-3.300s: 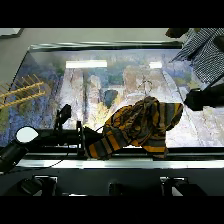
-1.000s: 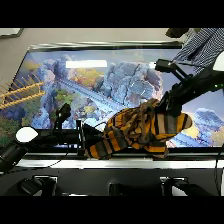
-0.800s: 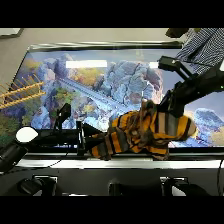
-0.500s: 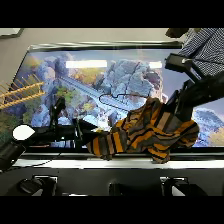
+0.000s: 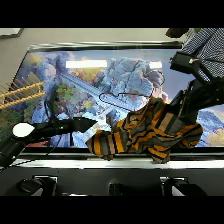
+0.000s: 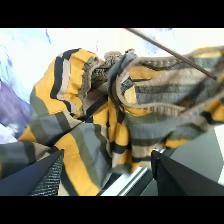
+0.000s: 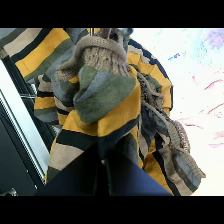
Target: Fold the clothes and pants, and hang the long-sleeved shirts on hangers.
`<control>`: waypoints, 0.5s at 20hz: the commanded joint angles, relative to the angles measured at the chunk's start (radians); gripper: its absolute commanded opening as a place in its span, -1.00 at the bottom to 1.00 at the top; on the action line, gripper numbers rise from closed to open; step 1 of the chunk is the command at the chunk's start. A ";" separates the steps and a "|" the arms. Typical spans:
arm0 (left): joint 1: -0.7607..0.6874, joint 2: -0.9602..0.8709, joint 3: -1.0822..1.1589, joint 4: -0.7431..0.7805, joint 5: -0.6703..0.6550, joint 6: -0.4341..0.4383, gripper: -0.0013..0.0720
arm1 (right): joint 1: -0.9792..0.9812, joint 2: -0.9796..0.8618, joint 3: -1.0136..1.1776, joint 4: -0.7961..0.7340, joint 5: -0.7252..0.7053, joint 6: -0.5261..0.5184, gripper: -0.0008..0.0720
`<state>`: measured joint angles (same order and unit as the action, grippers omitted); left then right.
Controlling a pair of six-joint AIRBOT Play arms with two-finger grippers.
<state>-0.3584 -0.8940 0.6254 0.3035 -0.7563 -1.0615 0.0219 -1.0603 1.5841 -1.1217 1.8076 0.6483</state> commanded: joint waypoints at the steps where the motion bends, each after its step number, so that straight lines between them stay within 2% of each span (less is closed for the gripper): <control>1: -0.145 -0.080 0.019 -0.043 0.233 -0.084 0.72 | 0.000 0.002 0.000 0.000 0.000 0.003 -0.93; 3: -0.239 -0.161 0.064 -0.054 0.305 -0.084 0.72 | 0.000 0.002 0.000 0.000 -0.001 0.003 -0.93; 6: -0.333 -0.290 0.146 -0.094 0.313 -0.084 0.72 | 0.000 0.002 0.000 0.000 -0.008 0.003 -0.93; 10: -0.368 -0.397 0.234 -0.106 0.343 -0.084 0.72 | 0.000 0.002 0.000 -0.001 -0.008 0.002 -0.93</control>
<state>-0.6876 -1.2148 0.8013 0.2176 -0.4541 -1.1423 0.0219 -1.0595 1.5841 -1.1225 1.8004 0.6525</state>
